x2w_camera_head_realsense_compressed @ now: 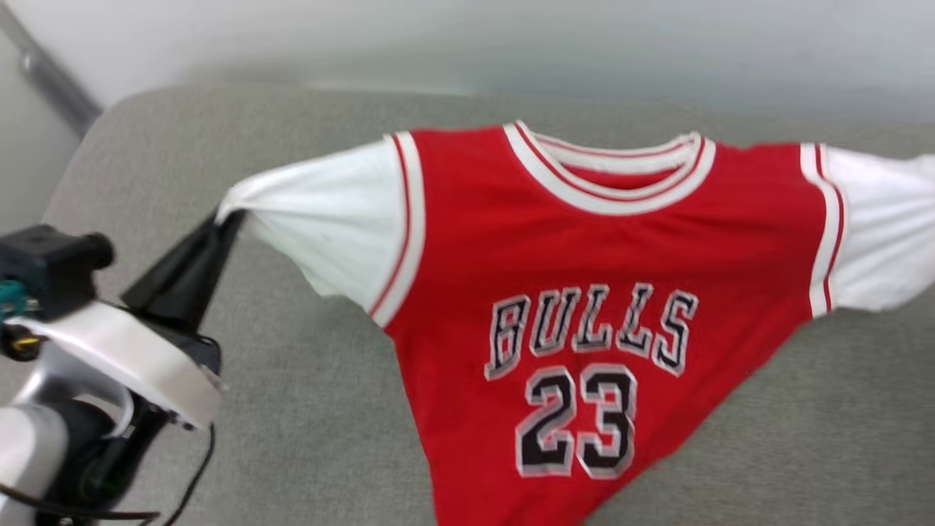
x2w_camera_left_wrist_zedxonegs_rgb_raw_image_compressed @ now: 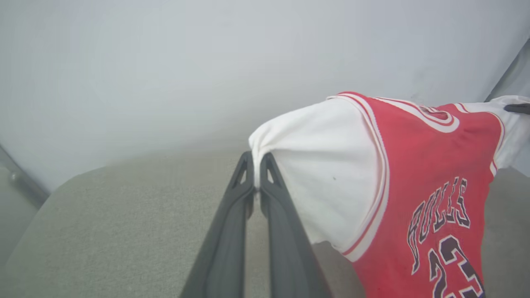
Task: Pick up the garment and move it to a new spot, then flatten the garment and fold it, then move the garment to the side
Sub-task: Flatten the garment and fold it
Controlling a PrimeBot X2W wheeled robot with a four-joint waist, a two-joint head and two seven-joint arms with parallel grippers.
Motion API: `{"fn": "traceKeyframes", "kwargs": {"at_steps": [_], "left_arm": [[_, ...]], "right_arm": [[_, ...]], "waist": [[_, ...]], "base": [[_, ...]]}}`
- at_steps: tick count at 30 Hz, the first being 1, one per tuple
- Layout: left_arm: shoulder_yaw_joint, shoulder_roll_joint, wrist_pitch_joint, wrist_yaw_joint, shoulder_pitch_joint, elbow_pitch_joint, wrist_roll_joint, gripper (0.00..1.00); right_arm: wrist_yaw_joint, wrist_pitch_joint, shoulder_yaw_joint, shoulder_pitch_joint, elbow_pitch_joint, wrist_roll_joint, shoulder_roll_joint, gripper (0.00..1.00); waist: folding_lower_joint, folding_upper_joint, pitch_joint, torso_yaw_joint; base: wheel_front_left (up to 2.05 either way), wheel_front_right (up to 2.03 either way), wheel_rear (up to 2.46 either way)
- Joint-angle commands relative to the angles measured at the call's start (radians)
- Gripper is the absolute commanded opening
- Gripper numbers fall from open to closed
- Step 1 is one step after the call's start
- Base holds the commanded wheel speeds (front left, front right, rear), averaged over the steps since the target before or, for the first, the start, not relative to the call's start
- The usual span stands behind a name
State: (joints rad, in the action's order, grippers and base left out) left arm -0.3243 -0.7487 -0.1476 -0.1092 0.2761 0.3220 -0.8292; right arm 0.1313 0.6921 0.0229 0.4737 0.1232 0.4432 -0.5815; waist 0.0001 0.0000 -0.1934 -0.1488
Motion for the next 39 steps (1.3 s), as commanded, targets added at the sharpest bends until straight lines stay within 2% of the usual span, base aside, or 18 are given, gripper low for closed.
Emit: {"fn": "traceKeyframes", "kwargs": {"at_steps": [1,6,11,18,22,24,32,34,39], "left_arm": [[0.035,-0.016,0.023,-0.012,-0.011,0.008,-0.006,0.00],[0.113,-0.048,0.068,-0.038,-0.015,0.036,0.001,0.00],[0.201,-0.086,0.098,-0.065,-0.017,0.083,0.001,0.00],[0.319,-0.117,0.119,-0.093,0.028,0.155,-0.028,0.00],[0.374,-0.155,0.108,-0.101,0.082,0.174,-0.035,0.00],[0.382,-0.179,0.096,-0.089,0.145,0.168,-0.041,0.00],[0.353,-0.216,0.072,-0.051,0.348,0.086,-0.051,0.00],[0.331,-0.214,0.070,-0.032,0.422,0.046,-0.052,0.00],[0.229,-0.167,0.071,0.022,0.675,-0.080,-0.029,0.00]], "right_arm": [[-0.001,-0.024,0.003,0.021,-0.033,0.015,-0.015,0.00],[-0.001,-0.065,0.013,0.062,-0.118,0.038,-0.033,0.00],[-0.001,-0.081,0.030,0.111,-0.204,0.058,-0.009,0.00],[-0.001,-0.079,0.069,0.172,-0.301,0.062,0.026,0.00],[-0.001,-0.099,0.088,0.245,-0.303,0.070,0.038,0.00],[-0.001,-0.119,0.073,0.297,-0.287,0.062,0.031,0.00],[-0.001,-0.161,0.044,0.457,-0.213,0.033,0.044,0.00],[-0.001,-0.166,0.038,0.516,-0.186,0.026,0.045,0.00],[-0.001,-0.173,0.039,0.699,-0.100,0.002,0.064,0.00]], "waist": [[-0.0001,0.0000,0.061,0.045],[-0.0001,0.0000,0.111,0.077],[-0.0001,0.0000,0.141,0.112],[-0.0001,0.0000,0.140,0.145],[-0.0001,0.0000,0.115,0.162],[-0.0001,0.0000,0.086,0.168],[-0.0001,0.0000,-0.034,0.178],[-0.0001,0.0000,-0.080,0.175],[-0.0001,0.0000,-0.210,0.156]], "base": [[0.00,0.00,0.00],[0.00,0.00,0.00],[0.00,0.00,0.00],[0.00,0.00,0.00],[0.00,0.00,0.00],[0.00,0.00,0.00],[0.00,0.00,0.00],[0.00,0.00,0.00],[0.00,0.00,0.00]]}}
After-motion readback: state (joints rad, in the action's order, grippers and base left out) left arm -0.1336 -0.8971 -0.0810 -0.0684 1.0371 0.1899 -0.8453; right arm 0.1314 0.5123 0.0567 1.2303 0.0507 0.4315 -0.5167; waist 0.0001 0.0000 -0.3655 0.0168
